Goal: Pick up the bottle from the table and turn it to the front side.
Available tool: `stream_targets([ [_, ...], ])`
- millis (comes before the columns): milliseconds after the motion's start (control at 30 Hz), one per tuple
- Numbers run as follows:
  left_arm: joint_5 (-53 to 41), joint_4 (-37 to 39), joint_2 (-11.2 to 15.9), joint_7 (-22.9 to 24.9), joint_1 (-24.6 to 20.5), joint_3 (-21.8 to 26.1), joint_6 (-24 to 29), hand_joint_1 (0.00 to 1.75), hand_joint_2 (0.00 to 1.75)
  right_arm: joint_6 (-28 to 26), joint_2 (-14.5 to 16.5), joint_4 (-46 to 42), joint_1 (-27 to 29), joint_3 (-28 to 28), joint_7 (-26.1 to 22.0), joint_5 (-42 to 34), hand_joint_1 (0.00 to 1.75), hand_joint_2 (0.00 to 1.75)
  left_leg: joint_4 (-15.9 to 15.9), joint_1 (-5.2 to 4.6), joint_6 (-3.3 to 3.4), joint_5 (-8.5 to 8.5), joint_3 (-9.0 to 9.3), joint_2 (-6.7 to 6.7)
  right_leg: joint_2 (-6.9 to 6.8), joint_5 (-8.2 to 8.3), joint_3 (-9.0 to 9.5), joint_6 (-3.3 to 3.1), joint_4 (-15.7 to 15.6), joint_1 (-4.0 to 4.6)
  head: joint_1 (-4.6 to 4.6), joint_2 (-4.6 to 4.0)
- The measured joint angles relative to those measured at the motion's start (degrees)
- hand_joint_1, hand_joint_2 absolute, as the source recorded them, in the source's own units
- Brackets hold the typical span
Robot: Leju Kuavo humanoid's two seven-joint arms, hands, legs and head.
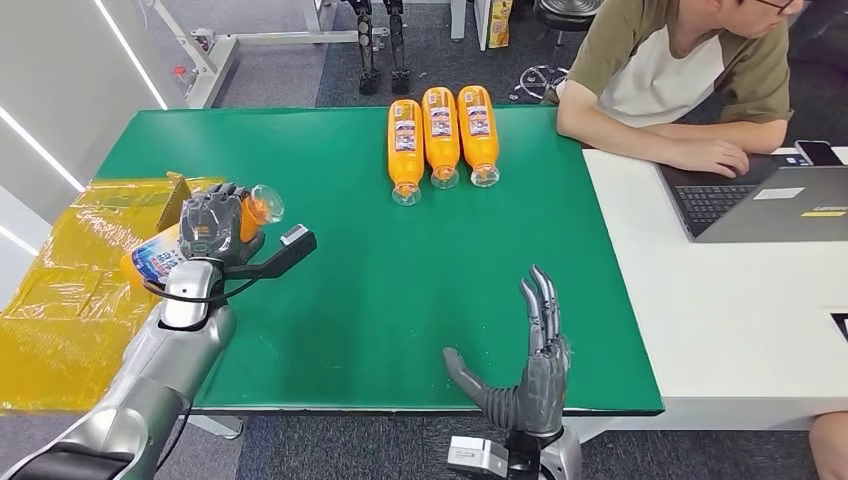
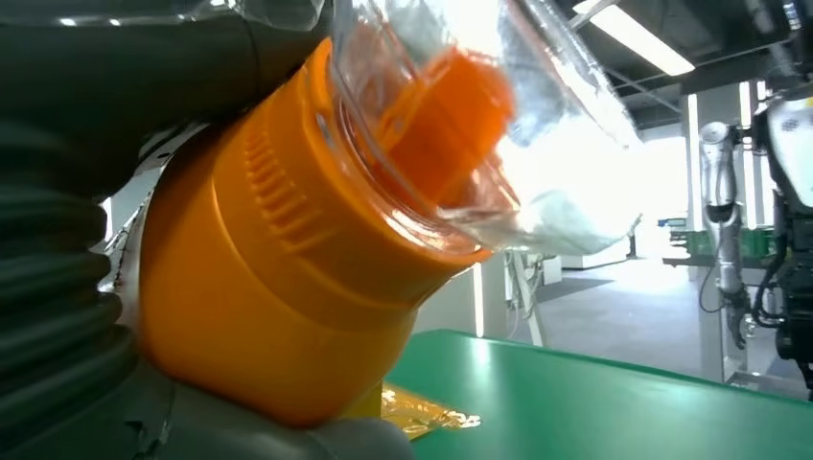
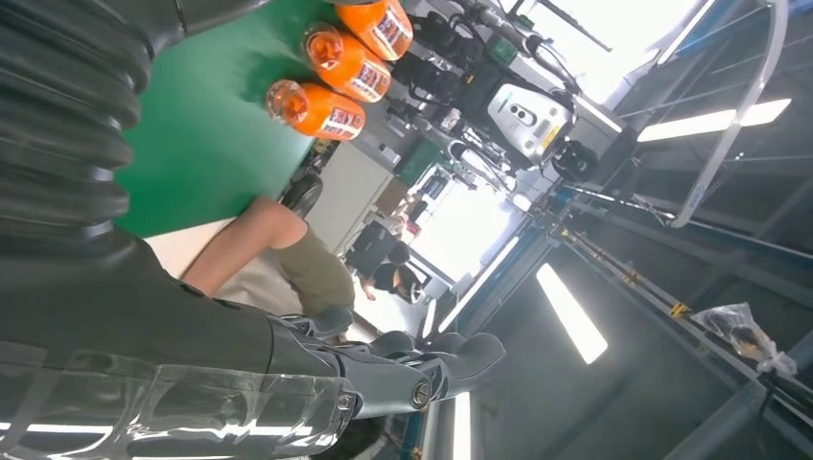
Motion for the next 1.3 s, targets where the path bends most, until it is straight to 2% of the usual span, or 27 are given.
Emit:
stream_targets([
  [167, -0.04, 2.68, 0.99, 2.97, -1.11, -1.95, -5.39, 1.75, 1.75, 0.0, 0.0, -0.16, 0.08, -0.06, -0.04, -0.53, 0.0, 1.75, -0.02, 0.01, -0.01, -0.01, 0.0, 0.03, 0.02, 0.0, 0.0, 0.0, 0.01, 0.0, -0.01, 0.0],
  [267, -0.04, 4.09, 2.3, 5.08, -1.1, -4.45, -9.31, 1.75, 1.75, 0.0, 0.0, 0.22, -0.1, 0.01, -0.05, -1.24, 0.0, 1.75, -0.02, 0.01, -0.02, -0.01, 0.0, 0.05, 0.03, 0.0, 0.0, 0.0, 0.03, 0.0, -0.01, 0.0],
  [333, -0.04, 5.09, 3.39, 4.89, -1.0, -6.73, -11.78, 1.75, 1.75, 0.0, 0.0, 0.72, -0.41, 0.1, -0.06, -1.55, 0.0, 1.75, -0.03, 0.02, -0.03, -0.01, 0.0, 0.05, 0.02, 0.0, -0.01, -0.01, 0.04, 0.01, -0.01, 0.0],
  [600, 0.23, 7.7, 6.63, -5.93, -0.98, -17.7, -20.68, 1.75, 1.75, 0.0, 0.01, 2.94, -2.48, 1.16, -0.05, -2.61, 0.0, 1.75, -0.03, 0.01, -0.03, 0.0, 0.0, 0.03, 0.0, 0.0, 0.0, -0.01, 0.05, 0.01, 0.02, 0.0],
  [700, 1.22, 8.16, 7.15, -10.19, -1.82, -19.33, -23.45, 1.75, 1.75, 0.0, 0.07, 3.63, -3.05, 1.45, -0.02, -2.42, 0.0, 1.75, -0.03, -0.01, -0.03, -0.01, 0.02, 0.0, -0.02, 0.0, 0.04, -0.01, 0.05, 0.0, 0.0, -0.01],
  [867, 2.39, 8.55, 7.23, -12.23, -2.23, -19.89, -24.42, 1.75, 1.75, 0.02, 0.11, 4.6, -3.78, 1.9, 0.72, -2.14, 0.0, 1.75, -0.04, 0.0, -0.03, -0.01, 0.11, -0.02, -0.06, 0.0, 0.13, -0.01, 0.05, -0.01, -0.01, -0.01],
  [900, 2.43, 8.62, 7.24, -12.38, -2.23, -19.9, -24.41, 1.68, 1.75, 0.02, 0.11, 4.84, -4.0, 2.07, 0.86, -2.22, 0.0, 1.75, -0.04, 0.0, -0.03, 0.0, 0.13, -0.02, -0.06, 0.0, 0.15, -0.01, 0.05, -0.01, 0.0, 0.0],
  [933, 2.4, 8.68, 7.24, -12.46, -2.23, -19.91, -24.41, 1.32, 1.75, 0.02, 0.11, 5.07, -4.23, 2.24, 0.98, -2.31, 0.0, 1.75, -0.04, 0.0, -0.03, 0.0, 0.16, -0.02, -0.06, 0.0, 0.17, -0.01, 0.05, -0.01, 0.0, -0.01],
  [1000, 2.27, 8.74, 7.23, -12.25, -2.23, -19.92, -24.33, 0.45, 1.75, 0.02, 0.11, 5.57, -4.72, 2.62, 1.19, -2.53, 0.0, 1.75, -0.05, 0.0, -0.03, 0.0, 0.21, -0.02, -0.06, 0.0, 0.21, -0.01, 0.05, -0.01, -0.01, -0.01],
  [1033, 2.13, 8.75, 7.23, -11.84, -2.22, -19.94, -24.24, 0.08, 1.75, 0.02, 0.11, 5.8, -4.94, 2.82, 1.35, -2.69, 0.0, 1.75, -0.05, 0.0, -0.04, 0.01, 0.23, -0.02, -0.06, 0.0, 0.22, -0.01, 0.06, -0.01, -0.01, -0.01],
  [1067, 1.96, 8.76, 7.22, -11.18, -2.22, -19.98, -24.09, 0.0, 1.75, 0.02, 0.1, 6.03, -5.16, 3.06, 1.59, -2.91, 0.0, 1.75, -0.05, 0.0, -0.05, 0.01, 0.23, -0.02, -0.06, 0.0, 0.23, -0.01, 0.06, -0.01, -0.01, -0.01],
  [1300, 1.34, 9.01, 7.15, -5.97, -1.98, -20.24, -23.47, 0.0, 1.75, 0.02, 0.09, 7.44, -6.76, 4.78, 3.03, -3.58, 0.0, 1.75, -0.07, 0.0, -0.09, 0.04, 0.26, 0.0, -0.04, 0.04, 0.23, -0.06, 0.07, 0.0, 0.0, 0.0],
])
